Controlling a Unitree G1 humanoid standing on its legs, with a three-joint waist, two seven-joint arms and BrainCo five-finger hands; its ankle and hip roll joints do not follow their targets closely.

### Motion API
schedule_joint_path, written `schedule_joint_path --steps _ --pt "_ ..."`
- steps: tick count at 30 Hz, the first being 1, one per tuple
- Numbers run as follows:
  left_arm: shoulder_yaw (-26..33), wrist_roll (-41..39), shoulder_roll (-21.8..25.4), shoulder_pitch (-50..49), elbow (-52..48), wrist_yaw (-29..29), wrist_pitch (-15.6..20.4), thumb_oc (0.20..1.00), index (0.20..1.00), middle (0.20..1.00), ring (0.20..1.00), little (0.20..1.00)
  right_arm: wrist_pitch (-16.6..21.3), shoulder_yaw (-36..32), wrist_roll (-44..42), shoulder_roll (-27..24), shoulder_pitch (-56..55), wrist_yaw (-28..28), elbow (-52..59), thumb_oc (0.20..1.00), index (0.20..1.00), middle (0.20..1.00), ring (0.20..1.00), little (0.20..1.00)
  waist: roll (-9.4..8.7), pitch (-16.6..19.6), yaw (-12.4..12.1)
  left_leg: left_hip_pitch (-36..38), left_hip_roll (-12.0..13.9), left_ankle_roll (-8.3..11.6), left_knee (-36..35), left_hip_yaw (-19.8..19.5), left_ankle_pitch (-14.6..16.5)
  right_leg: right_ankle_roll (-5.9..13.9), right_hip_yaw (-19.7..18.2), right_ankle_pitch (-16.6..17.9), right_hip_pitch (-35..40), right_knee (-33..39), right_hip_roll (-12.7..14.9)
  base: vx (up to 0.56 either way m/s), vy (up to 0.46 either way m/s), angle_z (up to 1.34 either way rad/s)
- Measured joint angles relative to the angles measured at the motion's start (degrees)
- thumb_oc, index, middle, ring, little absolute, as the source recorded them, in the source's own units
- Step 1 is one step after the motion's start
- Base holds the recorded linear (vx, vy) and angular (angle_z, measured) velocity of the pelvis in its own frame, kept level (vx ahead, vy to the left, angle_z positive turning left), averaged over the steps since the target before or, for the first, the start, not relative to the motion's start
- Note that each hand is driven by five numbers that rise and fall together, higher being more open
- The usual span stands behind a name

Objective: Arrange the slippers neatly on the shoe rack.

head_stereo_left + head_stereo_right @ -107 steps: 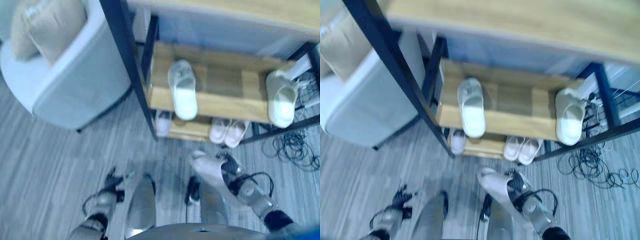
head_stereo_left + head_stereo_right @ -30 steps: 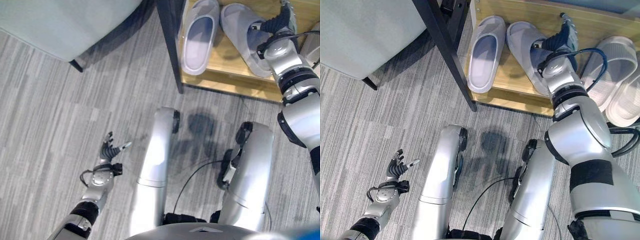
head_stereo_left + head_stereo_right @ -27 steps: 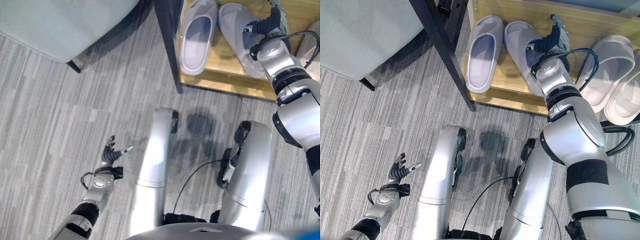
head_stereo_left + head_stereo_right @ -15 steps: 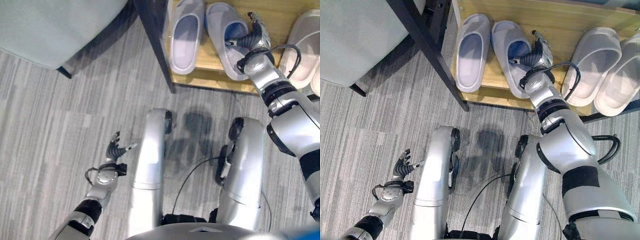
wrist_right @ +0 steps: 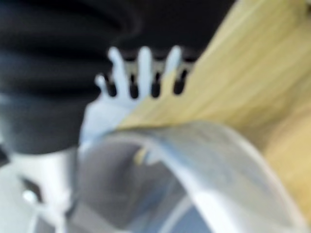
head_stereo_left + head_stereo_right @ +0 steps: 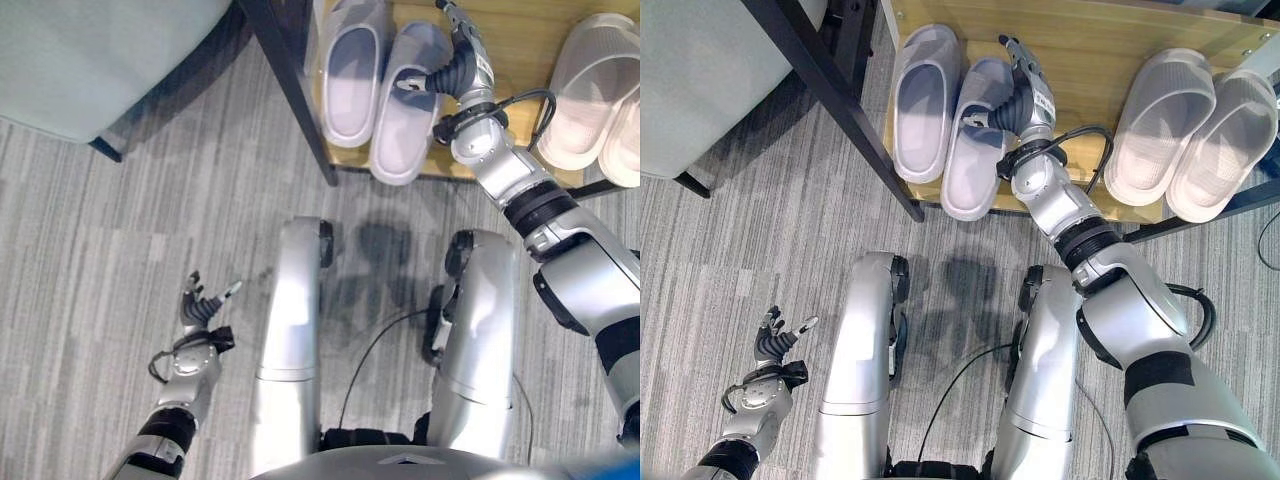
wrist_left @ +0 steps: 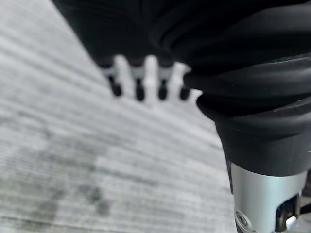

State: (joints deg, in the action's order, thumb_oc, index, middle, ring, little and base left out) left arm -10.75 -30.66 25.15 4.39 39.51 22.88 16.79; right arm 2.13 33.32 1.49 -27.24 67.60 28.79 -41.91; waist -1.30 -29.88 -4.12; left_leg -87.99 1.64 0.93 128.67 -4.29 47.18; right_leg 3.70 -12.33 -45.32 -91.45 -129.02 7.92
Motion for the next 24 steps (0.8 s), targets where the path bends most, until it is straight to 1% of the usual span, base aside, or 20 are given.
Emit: schedule_joint_path --steps 3,5,7,8,10,13,19,21,22,24 --pt "0.0 0.0 0.0 -0.1 0.0 0.0 0.0 1.000 1.000 1.000 1.000 1.000 -0.3 -0.9 1.6 0.0 -0.9 0.6 0.6 1.000 1.000 1.000 1.000 1.000 -0.02 0.0 0.2 0.1 0.1 0.08 0.1 -0.1 0.1 0.00 0.0 0.0 0.0 -0.1 -0.3 -0.01 -0.036 -0.02" --pt "0.2 0.0 0.0 -0.4 0.1 0.0 0.0 1.000 1.000 1.000 1.000 1.000 -0.6 -4.0 4.2 0.1 -3.1 1.5 3.7 1.000 1.000 1.000 1.000 1.000 -0.01 0.0 0.0 0.1 0.1 0.21 0.3 -0.1 0.2 0.00 0.0 0.0 0.0 -0.2 -0.4 0.00 0.000 0.00" --pt "0.6 0.0 0.0 -0.7 0.0 0.1 0.0 1.000 1.000 1.000 1.000 1.000 -1.0 -4.6 6.1 0.0 -4.3 2.7 3.8 1.000 1.000 1.000 1.000 1.000 0.00 0.0 0.2 0.1 0.1 0.22 0.5 -0.1 0.2 0.01 -0.1 0.0 0.0 -0.4 -0.5 -0.02 -0.034 -0.01" --pt "1.0 0.0 0.0 -0.7 0.0 0.1 0.0 1.000 1.000 1.000 1.000 1.000 -1.8 -6.3 7.1 0.0 -6.1 3.3 3.8 1.000 1.000 1.000 1.000 1.000 0.02 0.0 0.2 0.2 0.1 0.23 0.7 -0.1 0.2 0.00 -0.2 0.0 0.0 -0.7 -0.6 0.00 0.000 0.00" --pt "1.7 0.2 -0.1 -0.9 0.1 0.1 0.0 1.000 1.000 1.000 1.000 1.000 -1.9 -7.1 7.4 -0.2 -7.8 3.8 5.4 1.000 1.000 1.000 1.000 1.000 0.04 0.0 0.1 0.3 0.1 0.36 0.8 -0.1 0.3 0.00 -0.3 0.0 -0.1 -0.9 -0.8 0.00 0.000 0.00" --pt "1.8 0.9 -0.1 -1.0 0.0 0.2 0.0 1.000 1.000 1.000 1.000 1.000 -1.6 -8.3 8.4 -0.9 -10.7 4.2 9.4 1.000 1.000 1.000 1.000 1.000 0.09 -0.1 0.2 0.4 0.1 0.48 0.8 -0.2 0.4 0.00 -0.3 0.0 -0.1 -1.1 -0.9 0.00 0.000 0.00" --pt "1.7 2.8 -0.1 -1.4 0.0 0.2 0.0 1.000 1.000 1.000 1.000 1.000 0.4 -9.7 8.9 -1.3 -15.7 4.1 15.3 1.000 1.000 1.000 1.000 1.000 0.20 -0.1 0.9 0.7 0.1 0.54 0.9 -0.2 0.4 0.00 -0.4 0.0 -0.1 -1.3 -1.0 0.00 0.000 0.00" --pt "1.6 3.4 -0.2 -1.5 0.1 0.2 0.2 1.000 1.000 1.000 1.000 1.000 1.9 -9.9 9.9 -4.0 -19.2 4.0 21.6 1.000 1.000 1.000 1.000 1.000 0.22 -0.2 1.1 0.8 0.1 0.78 1.0 -0.4 0.5 0.01 -0.4 0.0 -0.1 -1.4 -1.1 0.00 0.000 0.00" --pt "1.7 3.9 -0.2 -1.8 0.1 0.3 0.2 1.000 1.000 1.000 1.000 1.000 2.8 -9.9 12.4 -6.8 -21.8 3.9 26.8 1.000 1.000 1.000 1.000 1.000 0.23 -0.2 1.3 0.7 0.1 1.01 1.3 -0.4 0.7 -0.01 -0.4 0.0 -0.1 -1.5 -1.2 -0.01 -0.022 -0.04" --pt "1.6 4.5 -0.4 -1.6 0.0 0.3 0.2 1.000 1.000 1.000 1.000 1.000 3.5 -10.1 14.1 -8.9 -23.8 3.7 31.4 1.000 1.000 1.000 1.000 1.000 0.22 -0.2 2.2 0.8 0.2 1.11 1.6 -0.6 0.8 -0.01 -0.4 0.0 -0.1 -1.6 -1.3 0.00 -0.009 -0.02"
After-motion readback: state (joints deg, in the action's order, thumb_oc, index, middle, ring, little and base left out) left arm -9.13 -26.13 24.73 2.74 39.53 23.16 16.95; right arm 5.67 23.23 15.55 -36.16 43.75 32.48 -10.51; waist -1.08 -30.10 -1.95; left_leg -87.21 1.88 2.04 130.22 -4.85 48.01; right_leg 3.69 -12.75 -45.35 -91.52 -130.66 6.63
